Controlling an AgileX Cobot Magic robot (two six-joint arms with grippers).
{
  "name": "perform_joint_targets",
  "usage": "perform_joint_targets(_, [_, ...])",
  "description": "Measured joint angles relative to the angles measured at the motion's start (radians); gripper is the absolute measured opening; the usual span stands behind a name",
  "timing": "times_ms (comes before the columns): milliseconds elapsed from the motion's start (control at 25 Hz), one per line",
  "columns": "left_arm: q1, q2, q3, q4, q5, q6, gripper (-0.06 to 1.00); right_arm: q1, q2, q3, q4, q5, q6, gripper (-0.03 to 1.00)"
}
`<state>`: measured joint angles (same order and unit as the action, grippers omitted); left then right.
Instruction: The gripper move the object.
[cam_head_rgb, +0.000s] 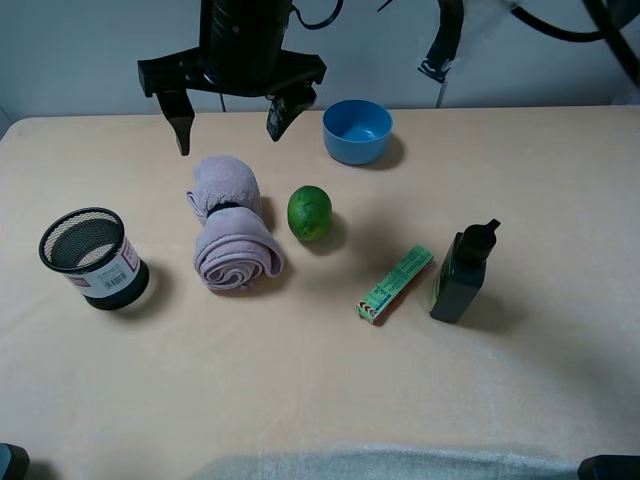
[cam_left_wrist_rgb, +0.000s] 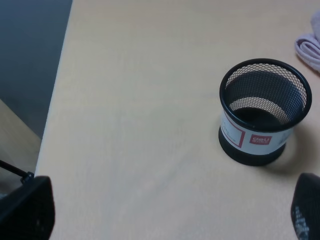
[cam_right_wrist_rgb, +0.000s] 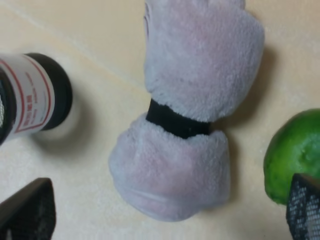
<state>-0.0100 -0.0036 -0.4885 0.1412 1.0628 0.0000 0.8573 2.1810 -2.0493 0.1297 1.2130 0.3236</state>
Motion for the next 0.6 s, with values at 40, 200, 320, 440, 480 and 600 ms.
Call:
perform_joint_targets(40, [0.000, 0.000, 0.000, 0.000, 0.000, 0.000, 0.94, 0.000, -0.015, 0.014, -0.004, 0.000, 0.004, 0.69])
perform_joint_targets(200, [0.000, 0.000, 0.000, 0.000, 0.000, 0.000, 0.94, 0.000, -0.070, 0.084, -0.015, 0.000, 0.007, 0.69])
perform_joint_targets(320, [0.000, 0.000, 0.000, 0.000, 0.000, 0.000, 0.94, 0.000, -0.111, 0.132, -0.019, 0.000, 0.007, 0.69])
perform_joint_targets(440, [0.000, 0.000, 0.000, 0.000, 0.000, 0.000, 0.94, 0.000, -0.152, 0.170, -0.022, 0.000, 0.007, 0.69])
perform_joint_targets(480, [0.000, 0.000, 0.000, 0.000, 0.000, 0.000, 0.94, 0.000, -0.166, 0.180, -0.022, 0.001, 0.007, 0.69])
perform_joint_targets(600, [0.000, 0.000, 0.000, 0.000, 0.000, 0.000, 0.94, 0.000, -0.211, 0.213, -0.030, 0.002, 0.007, 0.69])
